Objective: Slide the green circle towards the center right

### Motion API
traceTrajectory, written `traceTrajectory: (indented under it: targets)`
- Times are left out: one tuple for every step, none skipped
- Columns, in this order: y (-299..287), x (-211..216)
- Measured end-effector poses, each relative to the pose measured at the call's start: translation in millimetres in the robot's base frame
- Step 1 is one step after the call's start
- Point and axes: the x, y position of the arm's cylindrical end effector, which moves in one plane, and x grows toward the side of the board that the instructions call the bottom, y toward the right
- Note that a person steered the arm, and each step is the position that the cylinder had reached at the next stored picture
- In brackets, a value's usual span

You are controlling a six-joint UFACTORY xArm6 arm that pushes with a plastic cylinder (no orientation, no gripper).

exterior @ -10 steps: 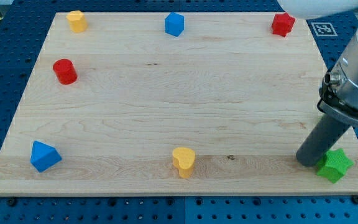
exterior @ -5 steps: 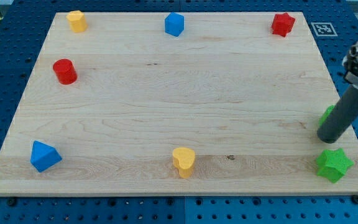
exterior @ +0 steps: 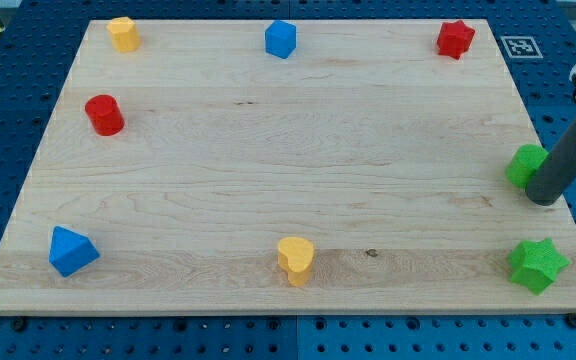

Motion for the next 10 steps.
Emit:
traceTrajectory:
  targets:
    - [31, 12]
    - [43, 11]
    - [41, -10]
    - [30, -31]
    - [22, -46]
    - [25, -46]
    - [39, -46]
    - [40, -38]
    - [38, -21]
    - [17, -12]
